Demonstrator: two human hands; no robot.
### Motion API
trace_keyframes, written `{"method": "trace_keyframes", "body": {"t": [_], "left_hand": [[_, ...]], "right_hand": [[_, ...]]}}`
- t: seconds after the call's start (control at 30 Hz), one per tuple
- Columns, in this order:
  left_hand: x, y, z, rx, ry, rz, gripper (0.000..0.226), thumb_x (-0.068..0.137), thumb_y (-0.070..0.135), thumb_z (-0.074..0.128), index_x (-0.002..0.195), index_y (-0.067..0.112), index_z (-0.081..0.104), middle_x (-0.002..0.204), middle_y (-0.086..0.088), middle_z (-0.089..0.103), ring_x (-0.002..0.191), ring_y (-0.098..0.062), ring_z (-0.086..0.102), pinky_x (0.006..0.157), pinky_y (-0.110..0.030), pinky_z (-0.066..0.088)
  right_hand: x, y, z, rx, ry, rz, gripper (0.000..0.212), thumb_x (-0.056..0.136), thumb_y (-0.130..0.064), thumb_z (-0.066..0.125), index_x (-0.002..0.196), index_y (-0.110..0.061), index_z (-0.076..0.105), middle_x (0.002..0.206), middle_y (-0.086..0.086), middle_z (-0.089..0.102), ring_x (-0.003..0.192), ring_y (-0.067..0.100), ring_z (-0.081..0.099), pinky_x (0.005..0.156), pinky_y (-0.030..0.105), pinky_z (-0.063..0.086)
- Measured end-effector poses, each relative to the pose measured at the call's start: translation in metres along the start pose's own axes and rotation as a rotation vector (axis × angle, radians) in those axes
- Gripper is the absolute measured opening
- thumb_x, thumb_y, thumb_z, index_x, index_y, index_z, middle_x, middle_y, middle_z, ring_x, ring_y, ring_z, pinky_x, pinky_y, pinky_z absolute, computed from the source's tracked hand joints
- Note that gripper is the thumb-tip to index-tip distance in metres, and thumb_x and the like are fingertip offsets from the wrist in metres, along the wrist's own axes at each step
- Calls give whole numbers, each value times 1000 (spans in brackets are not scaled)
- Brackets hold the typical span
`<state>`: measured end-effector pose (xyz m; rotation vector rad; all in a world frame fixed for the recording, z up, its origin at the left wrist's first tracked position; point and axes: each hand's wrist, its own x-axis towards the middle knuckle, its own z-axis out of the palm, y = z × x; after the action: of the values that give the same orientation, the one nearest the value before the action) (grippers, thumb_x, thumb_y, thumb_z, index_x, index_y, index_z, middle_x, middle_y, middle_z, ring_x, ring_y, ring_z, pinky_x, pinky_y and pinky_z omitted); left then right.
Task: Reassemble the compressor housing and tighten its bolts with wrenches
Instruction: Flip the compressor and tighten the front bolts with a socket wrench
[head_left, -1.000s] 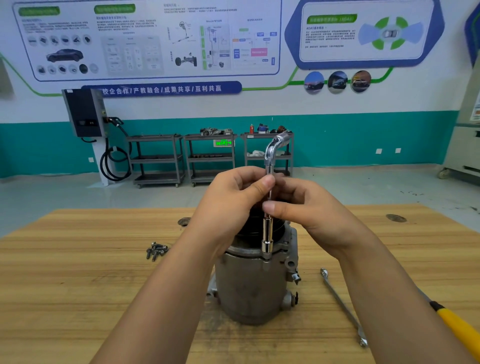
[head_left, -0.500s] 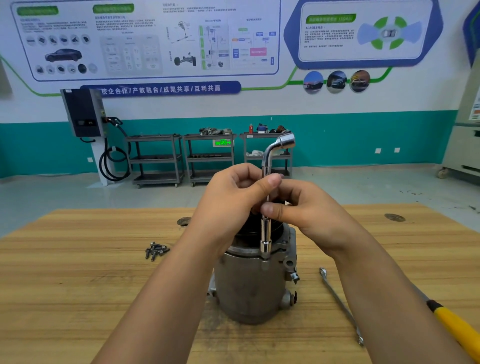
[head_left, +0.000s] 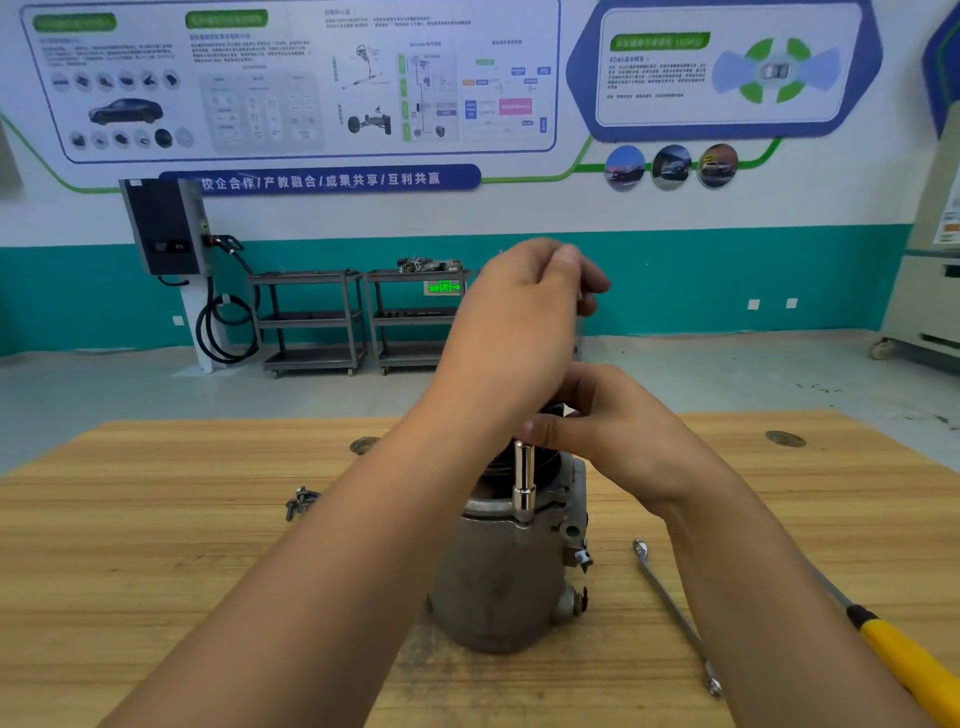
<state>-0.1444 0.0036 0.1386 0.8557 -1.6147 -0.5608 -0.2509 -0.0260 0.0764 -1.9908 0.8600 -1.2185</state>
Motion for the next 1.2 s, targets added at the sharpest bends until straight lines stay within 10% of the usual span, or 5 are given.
{"method": "trace_keyframes", "body": {"t": [0.17, 0.5, 0.8, 0.97, 1.2], "left_hand": [[4, -2, 13, 24, 71, 53, 53, 95, 43, 48, 51, 17, 32, 43, 7, 23, 42, -10, 22, 47, -27, 21], [17, -20, -10, -926, -385, -120, 53, 83, 32, 42, 32, 23, 30, 38, 6, 14, 40, -9, 8, 35, -18, 7], [-19, -23, 23, -441, 379, -8, 40, 89, 56, 38, 73, 21, 50, 58, 8, 55, 56, -9, 52, 55, -26, 43], [-18, -16, 31, -281, 329, 15, 47, 101, 42, 25, 65, 19, 45, 56, 6, 41, 53, -14, 37, 57, -34, 31], [7, -25, 8, -780, -12, -271, 62, 99, 39, 19, 44, 20, 39, 39, 7, 24, 31, -7, 16, 37, -10, 15]], "right_hand": [[-1, -1, -2, 2, 2, 5, 31, 76, -17, 72, 91, 7, 60, 92, 24, 63, 87, 30, 60, 78, 35, 50], [1, 3, 4, 79, -8, 50, 33, 74, -14, 75, 92, 9, 59, 90, 26, 63, 79, 14, 58, 76, 31, 47], [-3, -4, 1, 28, -56, 28, 9, 77, 3, 64, 83, -4, 65, 71, 3, 68, 62, -1, 61, 54, 9, 45], [-5, -4, -7, -25, -73, 15, 17, 76, 2, 63, 82, -14, 67, 72, -1, 67, 67, 3, 59, 58, 21, 49], [-2, 0, -3, 61, -143, 7, 21, 75, -8, 71, 86, -25, 72, 80, -7, 71, 75, -2, 64, 67, 13, 48]]}}
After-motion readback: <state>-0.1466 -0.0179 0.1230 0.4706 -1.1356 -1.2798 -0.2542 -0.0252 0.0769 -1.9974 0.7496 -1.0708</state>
